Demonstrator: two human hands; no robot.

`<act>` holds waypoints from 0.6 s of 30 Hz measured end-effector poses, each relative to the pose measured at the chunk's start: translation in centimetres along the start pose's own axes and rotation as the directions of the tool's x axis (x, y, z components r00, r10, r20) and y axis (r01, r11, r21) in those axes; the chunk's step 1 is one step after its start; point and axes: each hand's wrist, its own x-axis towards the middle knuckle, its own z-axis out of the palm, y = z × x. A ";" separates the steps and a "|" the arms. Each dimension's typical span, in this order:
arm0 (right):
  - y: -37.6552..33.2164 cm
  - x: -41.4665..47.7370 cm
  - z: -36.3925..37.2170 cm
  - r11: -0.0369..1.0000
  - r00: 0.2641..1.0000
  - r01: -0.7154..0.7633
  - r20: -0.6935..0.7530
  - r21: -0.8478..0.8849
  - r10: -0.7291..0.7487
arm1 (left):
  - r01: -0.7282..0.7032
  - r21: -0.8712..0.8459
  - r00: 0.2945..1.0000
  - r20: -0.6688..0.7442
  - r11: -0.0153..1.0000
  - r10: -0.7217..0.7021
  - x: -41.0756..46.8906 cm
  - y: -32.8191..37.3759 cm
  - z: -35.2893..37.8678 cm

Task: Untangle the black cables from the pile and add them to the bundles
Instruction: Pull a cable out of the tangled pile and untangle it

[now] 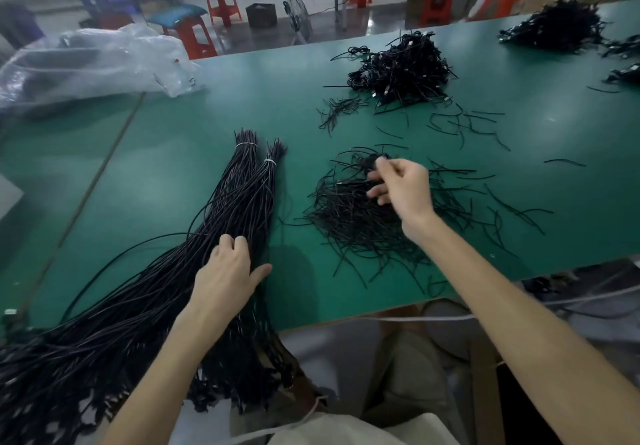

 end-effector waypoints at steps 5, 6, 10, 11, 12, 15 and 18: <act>1.0 0.8 -0.7 0.994 0.999 0.007 0.038 -0.107 -0.003 | 0.049 -0.050 0.999 0.017 0.998 -0.049 0.4 0.0 0.2; 1.5 0.2 -0.5 0.991 0.997 0.017 0.080 -0.136 -0.006 | 0.062 -0.053 0.998 0.026 0.997 -0.060 0.5 0.0 0.2; 3.1 -2.5 0.5 0.981 0.978 0.029 0.206 -0.193 0.012 | 0.089 0.011 0.996 -0.007 0.996 -0.089 0.6 0.7 0.2; 3.3 -3.0 0.8 0.979 0.973 0.028 0.229 -0.201 0.019 | 0.093 0.036 0.996 -0.004 0.995 -0.092 0.8 0.8 0.2; 3.3 -3.5 1.0 0.978 0.967 0.027 0.254 -0.208 0.027 | 0.094 0.053 0.996 0.005 0.994 -0.094 0.9 0.9 0.2; 3.3 -4.6 1.7 0.970 0.942 0.046 0.333 -0.240 0.038 | 0.071 0.004 0.997 -0.011 0.997 -0.071 1.2 0.7 0.4; 3.5 -5.6 2.4 0.944 0.917 0.115 0.399 -0.309 0.019 | -0.009 -0.138 0.995 -0.104 0.990 -0.006 0.7 0.5 0.1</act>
